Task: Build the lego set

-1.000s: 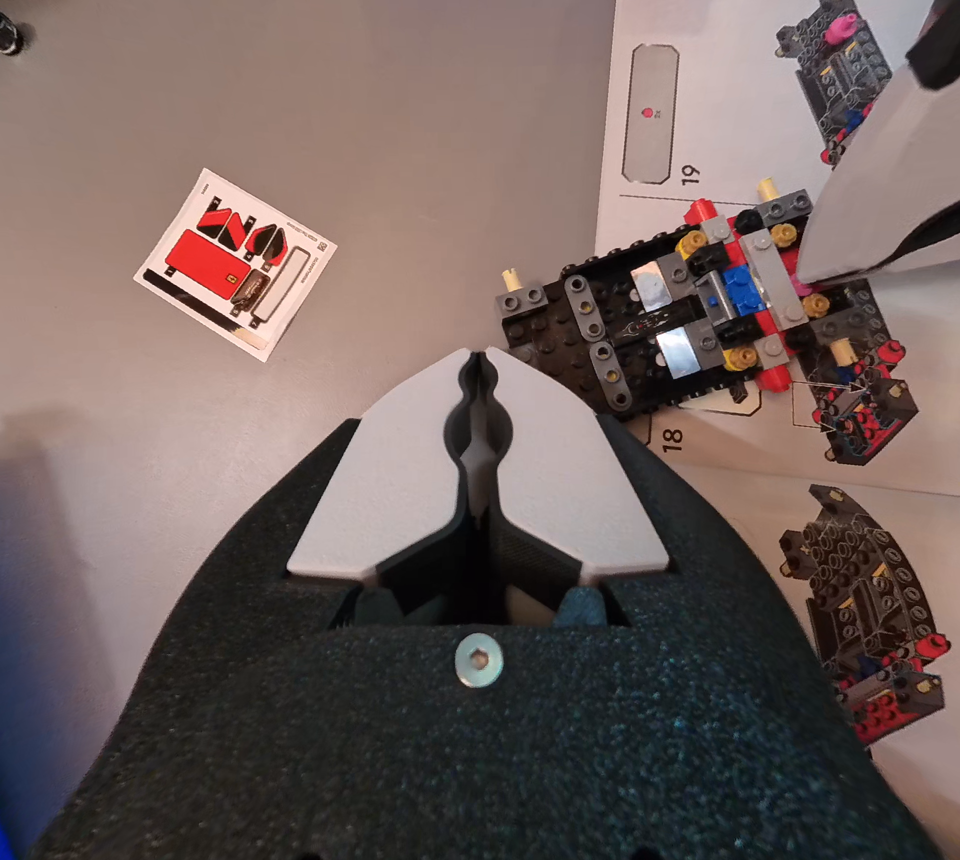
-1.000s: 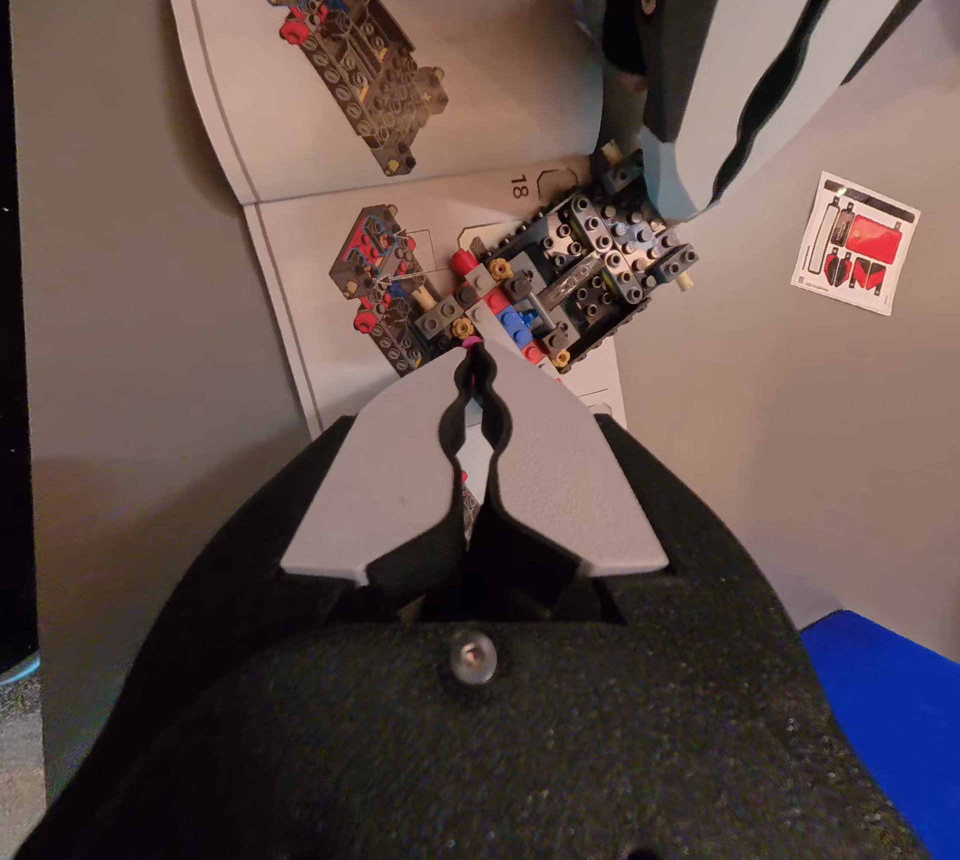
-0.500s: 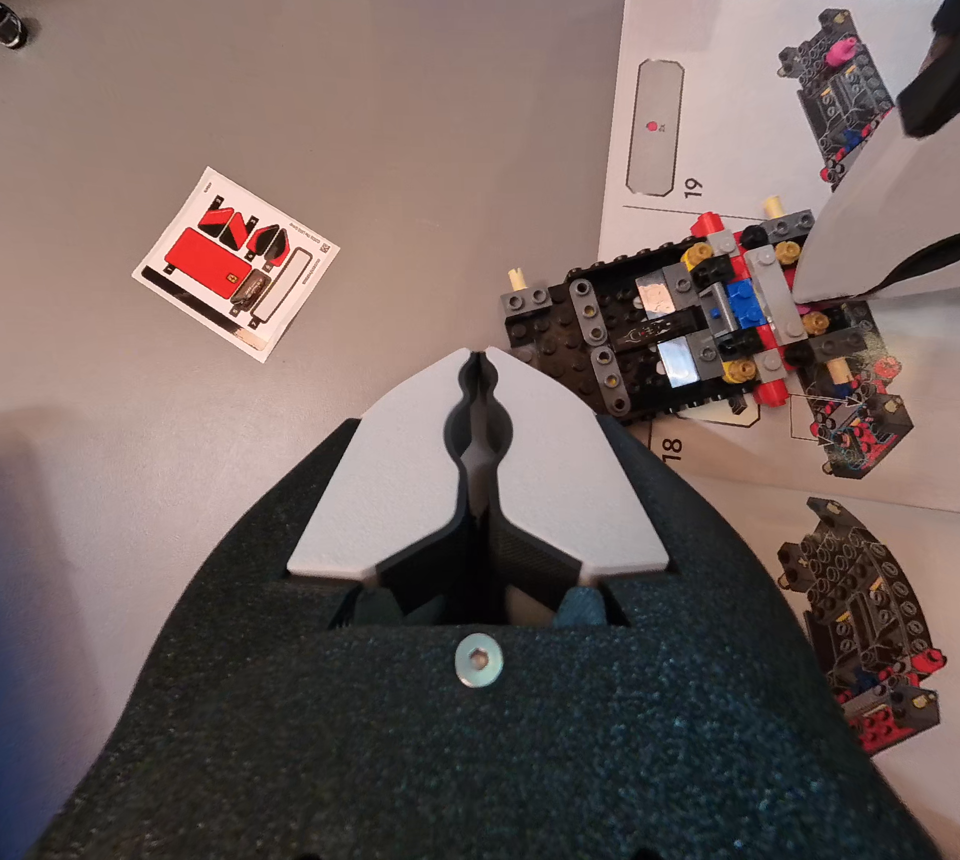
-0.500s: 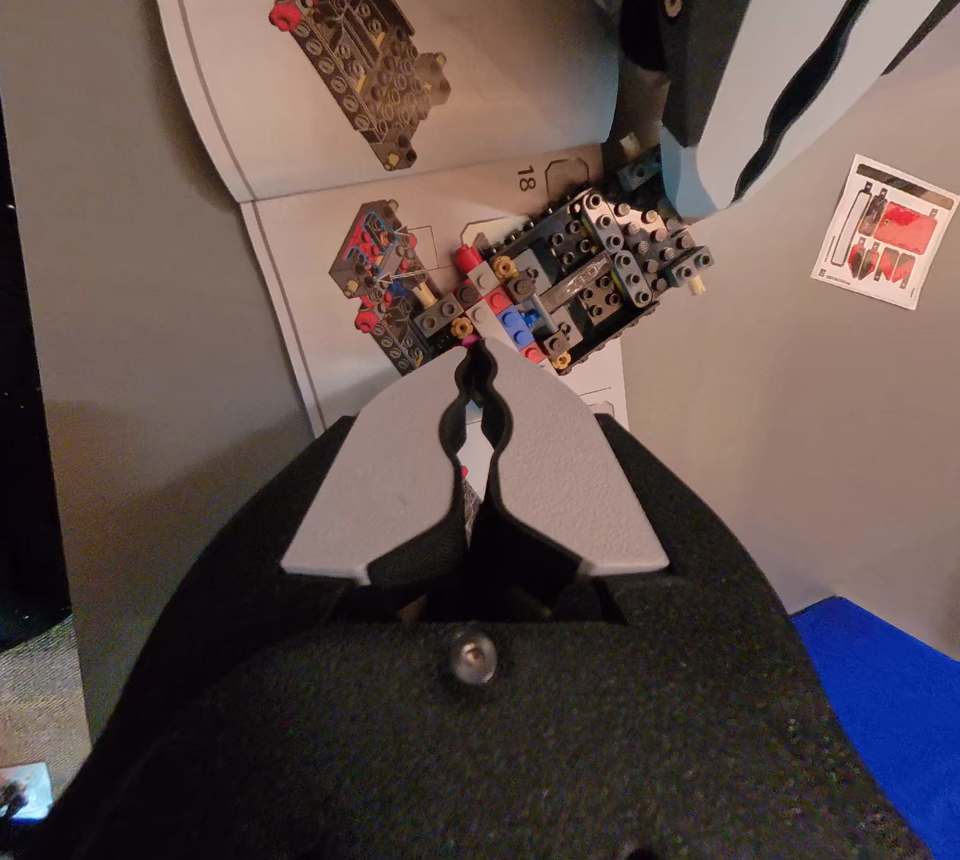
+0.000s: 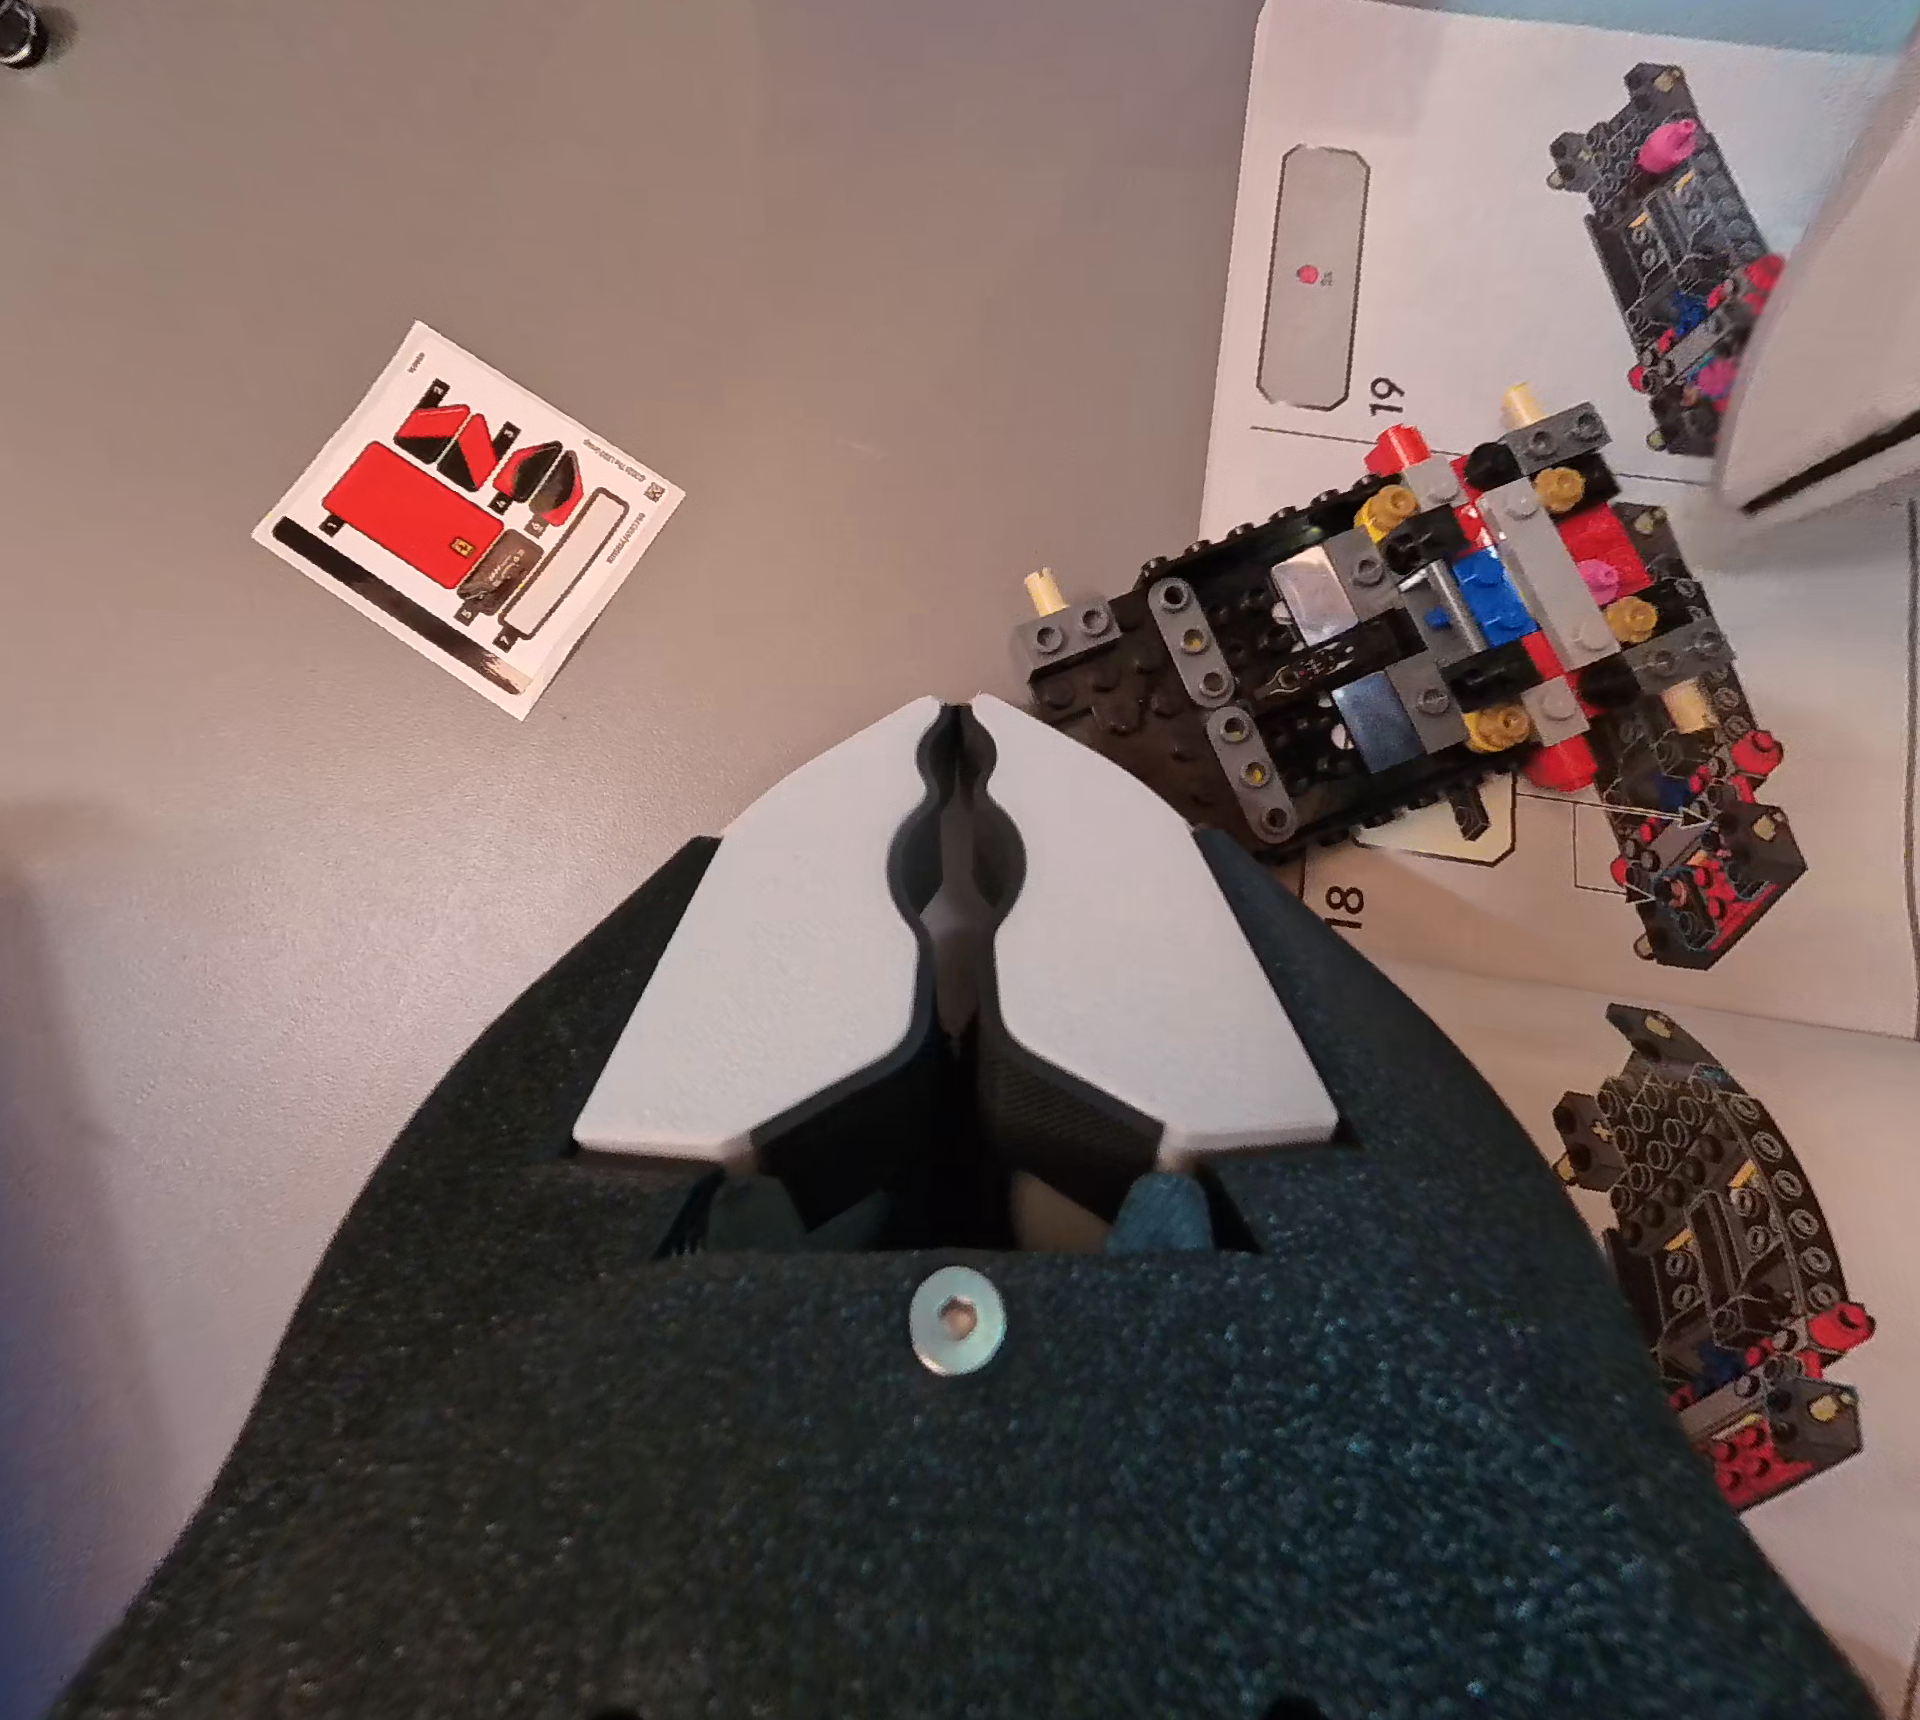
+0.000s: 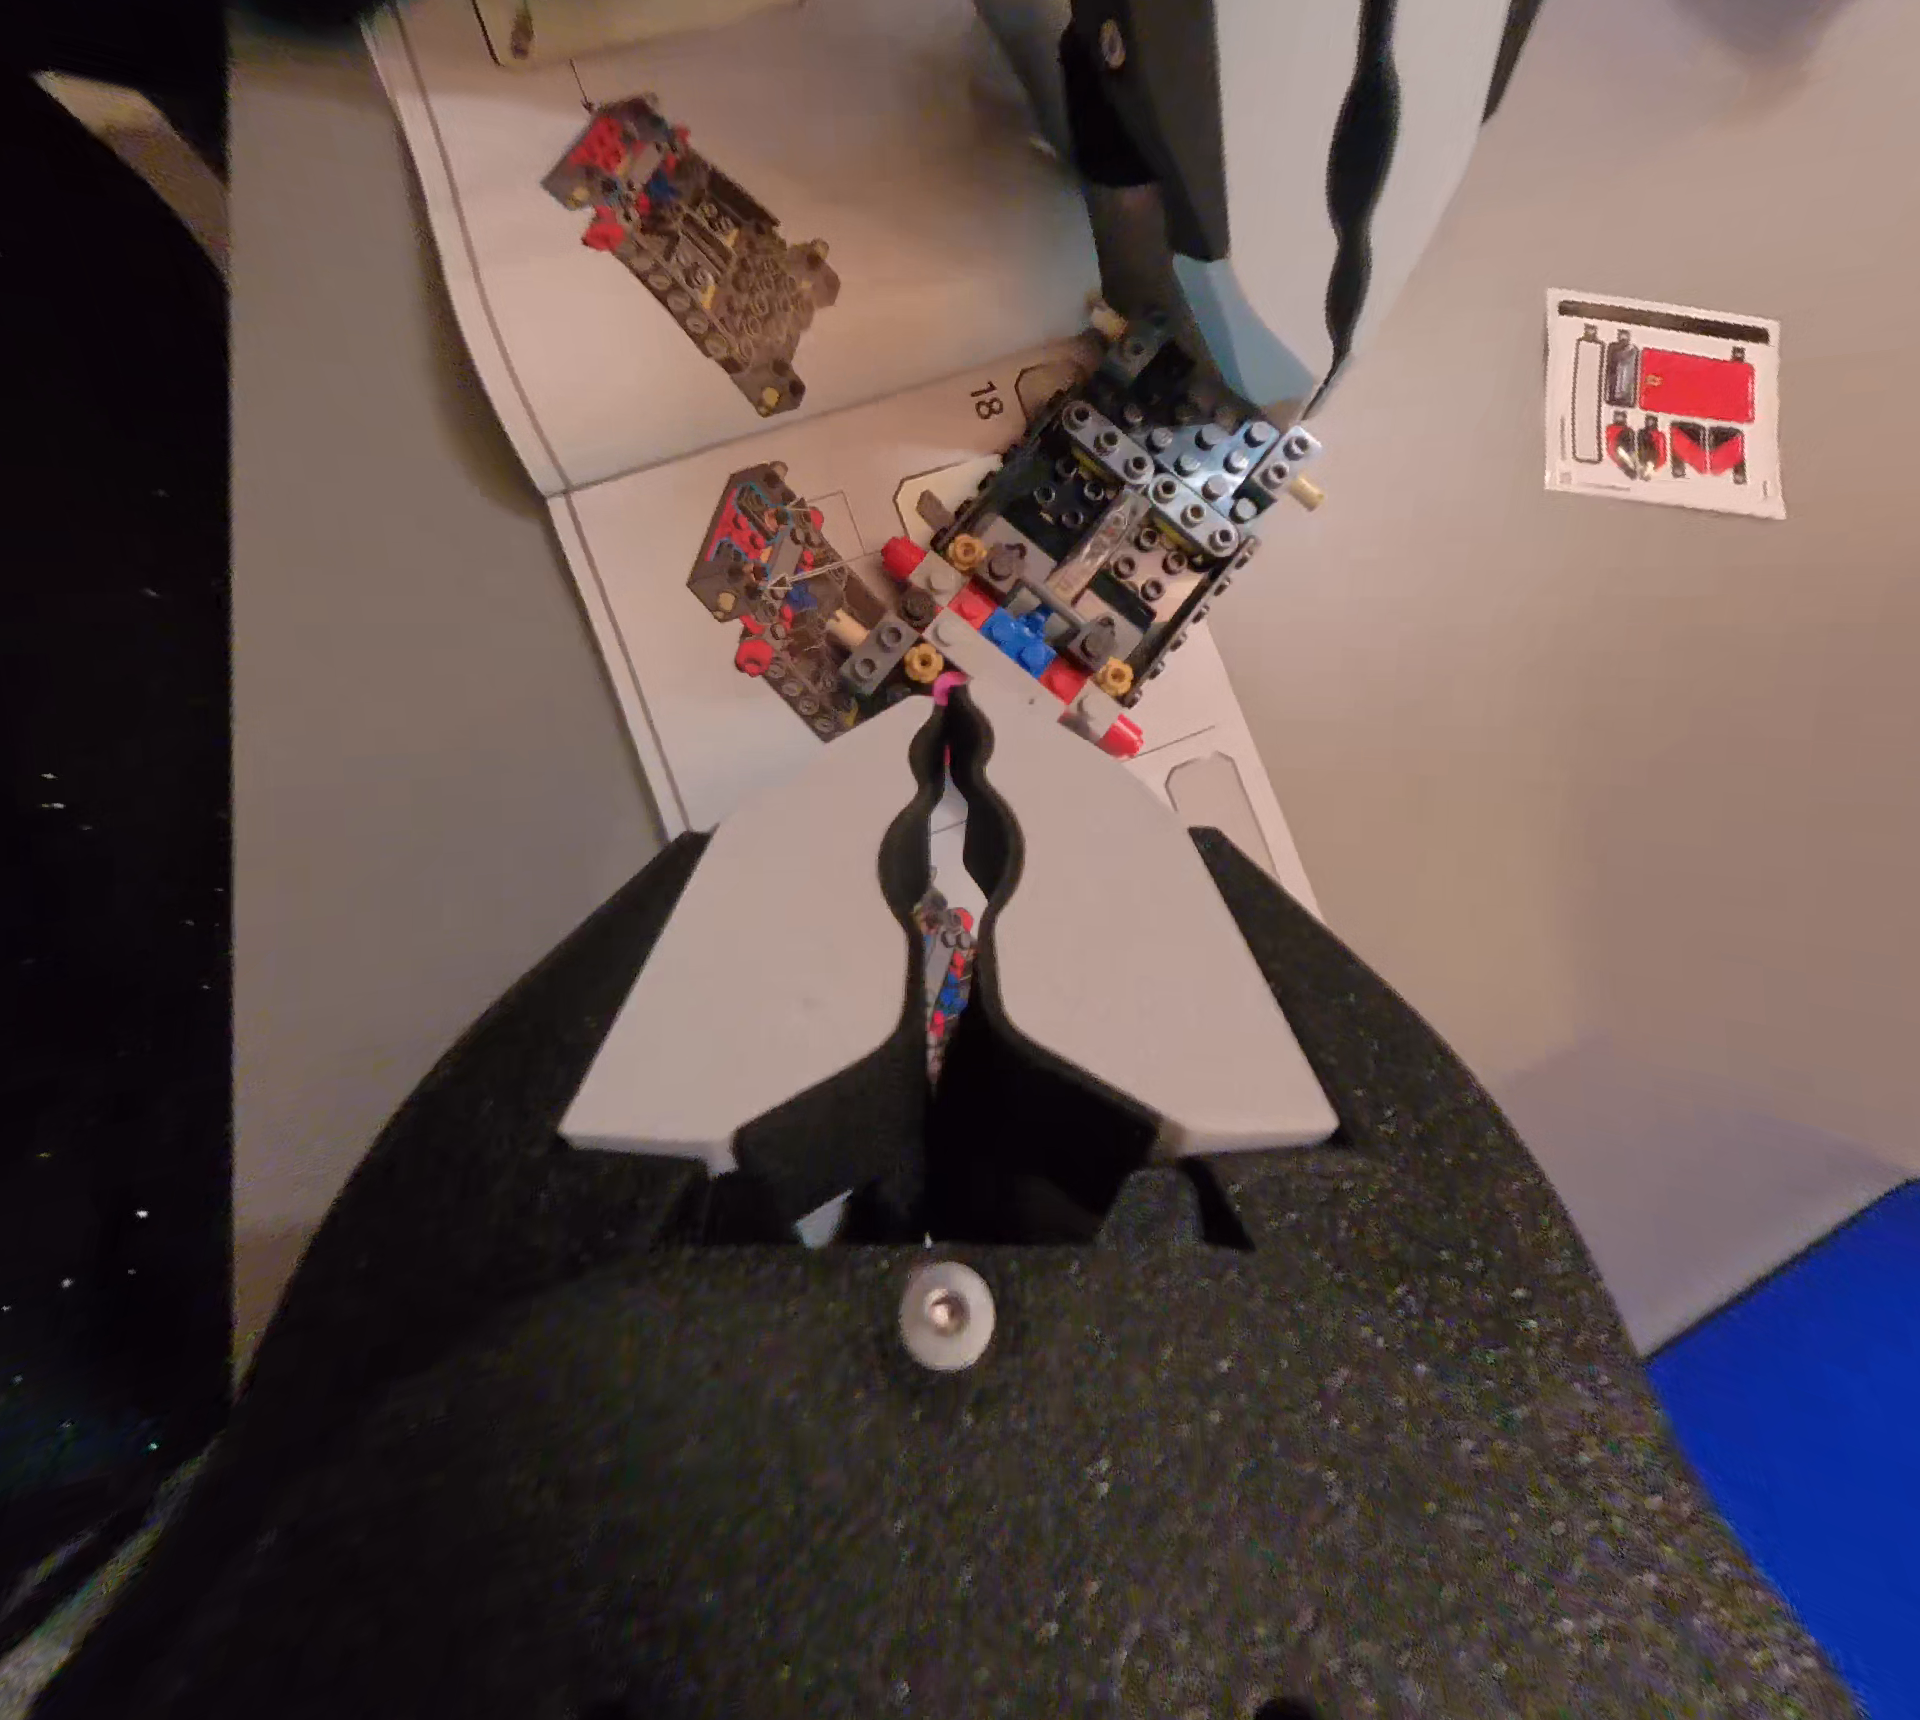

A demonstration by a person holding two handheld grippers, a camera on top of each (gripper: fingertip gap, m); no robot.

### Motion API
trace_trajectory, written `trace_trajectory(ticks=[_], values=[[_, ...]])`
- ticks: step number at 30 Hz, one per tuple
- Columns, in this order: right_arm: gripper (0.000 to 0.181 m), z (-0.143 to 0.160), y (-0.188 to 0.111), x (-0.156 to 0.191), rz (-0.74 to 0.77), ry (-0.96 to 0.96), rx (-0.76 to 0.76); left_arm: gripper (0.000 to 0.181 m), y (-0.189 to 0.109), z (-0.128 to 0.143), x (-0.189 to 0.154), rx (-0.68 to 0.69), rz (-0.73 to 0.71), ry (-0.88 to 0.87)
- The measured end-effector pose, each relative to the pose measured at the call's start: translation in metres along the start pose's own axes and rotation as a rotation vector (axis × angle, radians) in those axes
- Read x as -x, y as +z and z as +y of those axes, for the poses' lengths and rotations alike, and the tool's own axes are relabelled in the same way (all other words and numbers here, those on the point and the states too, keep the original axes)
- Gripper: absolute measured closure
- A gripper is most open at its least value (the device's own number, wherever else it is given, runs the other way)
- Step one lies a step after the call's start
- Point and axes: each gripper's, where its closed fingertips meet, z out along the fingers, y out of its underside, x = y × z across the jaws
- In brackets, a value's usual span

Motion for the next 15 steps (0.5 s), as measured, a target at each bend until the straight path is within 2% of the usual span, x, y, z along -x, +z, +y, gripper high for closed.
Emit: trace_trajectory(ticks=[2, 3, 4, 10, 12, 15], values=[[0.181, 0.006, -0.004, -0.002, 0.015, 0.029, -0.013, 0.181, 0.000, 0.000, 0.000, 0.000, 0.000, 0.000], [0.167, 0.008, -0.004, -0.003, 0.026, 0.037, -0.016, 0.181, 0.000, 0.000, 0.000, 0.001, -0.003, 0.002], [0.162, 0.011, -0.005, -0.003, 0.033, 0.047, -0.017, 0.178, 0.000, 0.000, 0.002, 0.002, -0.015, 0.004], [0.163, 0.018, -0.024, -0.013, 0.097, 0.135, -0.106, 0.168, -0.001, -0.001, 0.008, -0.015, -0.050, 0.017], [0.157, 0.029, -0.032, -0.018, 0.118, 0.177, -0.085, 0.162, -0.001, -0.001, 0.012, -0.023, -0.065, 0.007], [0.157, 0.050, -0.043, -0.019, 0.142, 0.221, -0.026, 0.157, -0.003, 0.000, 0.022, -0.033, -0.126, -0.001]])
